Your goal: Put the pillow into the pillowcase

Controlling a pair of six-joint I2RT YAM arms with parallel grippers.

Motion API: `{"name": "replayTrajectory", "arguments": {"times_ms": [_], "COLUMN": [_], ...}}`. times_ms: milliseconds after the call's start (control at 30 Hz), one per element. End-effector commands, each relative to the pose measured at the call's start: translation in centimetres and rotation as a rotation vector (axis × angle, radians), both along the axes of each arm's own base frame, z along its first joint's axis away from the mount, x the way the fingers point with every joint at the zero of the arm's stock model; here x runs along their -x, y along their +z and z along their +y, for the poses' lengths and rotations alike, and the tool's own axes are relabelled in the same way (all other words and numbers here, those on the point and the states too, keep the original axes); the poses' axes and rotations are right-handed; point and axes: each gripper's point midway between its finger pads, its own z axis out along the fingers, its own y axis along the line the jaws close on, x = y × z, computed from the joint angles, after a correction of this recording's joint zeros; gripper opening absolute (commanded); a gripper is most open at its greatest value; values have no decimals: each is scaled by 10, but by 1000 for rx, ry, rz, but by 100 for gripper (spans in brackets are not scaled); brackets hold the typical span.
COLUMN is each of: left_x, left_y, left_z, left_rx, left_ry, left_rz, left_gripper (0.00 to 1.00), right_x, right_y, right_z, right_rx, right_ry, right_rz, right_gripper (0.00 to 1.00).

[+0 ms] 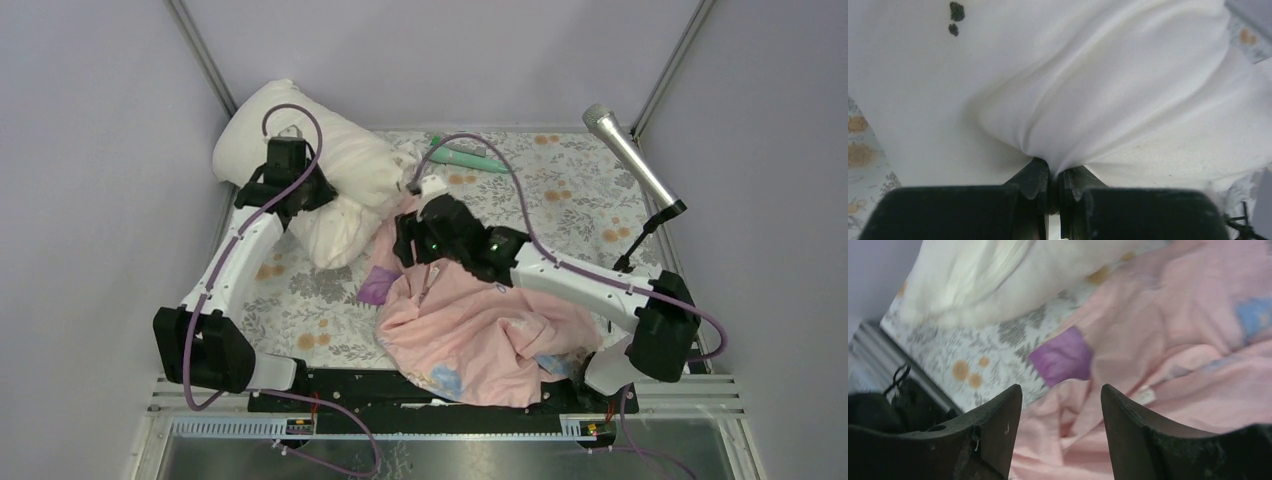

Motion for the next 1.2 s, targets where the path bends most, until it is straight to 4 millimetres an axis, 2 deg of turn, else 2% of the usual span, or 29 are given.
{"name": "replayTrajectory", "arguments": {"times_ms": [0, 167, 233, 333, 533, 633, 667, 700, 933, 1000, 1067, 1167], "left_x": [-54, -70, -76, -84, -91, -91, -92, -92, -92, -91, -90, -91], "left_y": [86, 121, 129, 133, 134, 136, 136, 138, 145, 147, 148, 148], "left_z": [19, 30, 32, 34, 31, 28, 37, 37, 36, 37, 36, 35], "left_rx": [97, 149, 163, 191, 220, 232, 233, 237, 243, 242, 243, 253], "left_ry": [105, 131, 130, 131, 112, 99, 114, 111, 100, 100, 95, 92], "left_rz": [-277, -351, -365, -369, -365, -369, -370, -373, -381, -385, -388, -386], "left_gripper": [0, 0, 0, 0, 0, 0, 0, 0, 0, 0, 0, 0], "right_x": [31, 42, 45, 39, 28, 32, 33, 34, 30, 29, 28, 29], "right_y": [0, -49, -67, -87, -127, -151, -156, -162, -196, -197, -191, -159], "right_z": [54, 100, 113, 127, 131, 133, 133, 134, 139, 141, 147, 172], "right_rx": [4, 52, 78, 98, 168, 200, 206, 211, 268, 271, 254, 153], "right_ry": [171, 303, 332, 329, 292, 286, 283, 280, 264, 261, 260, 276], "right_rz": [-144, -141, -139, -138, -161, -133, -125, -113, -60, -50, -44, -30], "right_gripper": [65, 65, 67, 69, 78, 78, 77, 76, 60, 46, 27, 2]}}
